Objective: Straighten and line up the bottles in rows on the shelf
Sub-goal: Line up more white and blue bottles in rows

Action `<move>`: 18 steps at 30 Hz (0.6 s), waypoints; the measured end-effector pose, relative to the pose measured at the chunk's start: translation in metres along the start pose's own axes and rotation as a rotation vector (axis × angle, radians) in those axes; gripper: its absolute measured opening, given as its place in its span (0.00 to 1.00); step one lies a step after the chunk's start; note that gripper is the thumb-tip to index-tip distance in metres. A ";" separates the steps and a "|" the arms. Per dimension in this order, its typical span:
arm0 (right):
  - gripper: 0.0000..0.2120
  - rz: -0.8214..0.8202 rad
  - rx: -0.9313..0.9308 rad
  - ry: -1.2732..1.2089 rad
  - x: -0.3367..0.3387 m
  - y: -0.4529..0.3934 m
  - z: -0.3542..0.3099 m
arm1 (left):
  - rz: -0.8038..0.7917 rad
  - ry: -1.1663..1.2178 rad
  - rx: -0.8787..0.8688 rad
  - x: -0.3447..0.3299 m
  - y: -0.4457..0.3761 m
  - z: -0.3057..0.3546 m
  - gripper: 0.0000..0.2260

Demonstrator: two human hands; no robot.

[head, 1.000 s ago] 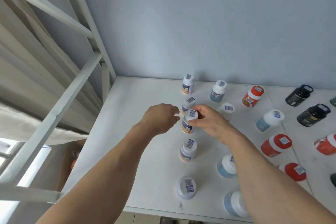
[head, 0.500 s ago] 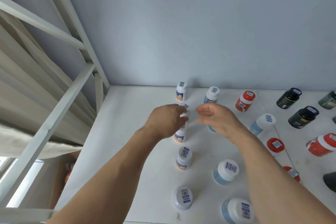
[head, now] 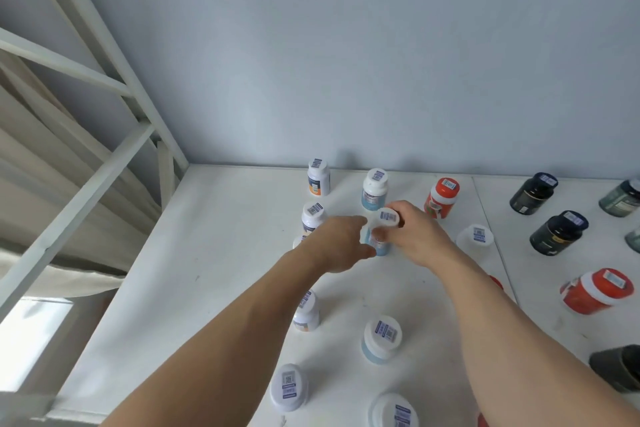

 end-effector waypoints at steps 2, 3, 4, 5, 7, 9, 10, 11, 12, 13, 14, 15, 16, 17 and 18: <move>0.15 0.000 0.026 -0.029 0.007 -0.002 -0.003 | -0.028 0.082 0.047 -0.011 -0.005 -0.005 0.30; 0.15 -0.004 0.028 -0.053 0.010 -0.002 -0.005 | -0.032 0.132 0.070 -0.015 -0.007 -0.007 0.29; 0.15 -0.004 0.028 -0.077 0.014 -0.002 -0.007 | -0.028 0.191 0.084 -0.018 -0.008 -0.009 0.27; 0.15 -0.004 0.032 -0.096 0.018 -0.001 -0.010 | -0.027 0.258 0.087 -0.021 -0.011 -0.010 0.24; 0.14 -0.009 0.034 -0.112 0.023 0.000 -0.015 | -0.036 0.408 0.065 -0.024 -0.014 -0.010 0.21; 0.14 0.004 0.043 -0.119 0.027 0.001 -0.020 | -0.050 0.548 0.032 -0.024 -0.015 -0.009 0.21; 0.14 0.013 0.046 -0.125 0.028 0.001 -0.022 | -0.056 0.603 0.020 -0.024 -0.015 -0.008 0.21; 0.14 0.019 0.047 -0.130 0.028 0.002 -0.023 | -0.065 0.645 0.009 -0.024 -0.014 -0.008 0.21; 0.15 0.028 0.046 -0.137 0.028 0.002 -0.025 | -0.078 0.677 -0.001 -0.024 -0.014 -0.008 0.20; 0.15 0.038 0.043 -0.144 0.028 0.002 -0.025 | -0.095 0.699 -0.007 -0.023 -0.013 -0.008 0.19; 0.15 0.051 0.038 -0.155 0.028 0.003 -0.026 | -0.112 0.732 -0.012 -0.023 -0.014 -0.008 0.18; 0.16 0.063 0.033 -0.164 0.028 0.003 -0.026 | -0.131 0.764 -0.013 -0.024 -0.015 -0.009 0.17; 0.16 0.072 0.027 -0.174 0.029 0.003 -0.026 | -0.149 0.797 -0.017 -0.025 -0.016 -0.009 0.17; 0.16 0.076 0.024 -0.178 0.029 0.003 -0.026 | -0.166 0.818 -0.023 -0.026 -0.016 -0.008 0.17; 0.17 0.079 0.021 -0.178 0.029 0.003 -0.026 | -0.179 0.836 -0.031 -0.026 -0.016 -0.007 0.17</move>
Point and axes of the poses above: each hand's wrist, its own y-axis away from the middle knuckle, its own x-axis out of the back of the hand, z = x × y, the point moved 7 cm from there along -y, towards the middle knuckle, and after that the axes turned 14 degrees about -y, right-handed, at the moved point
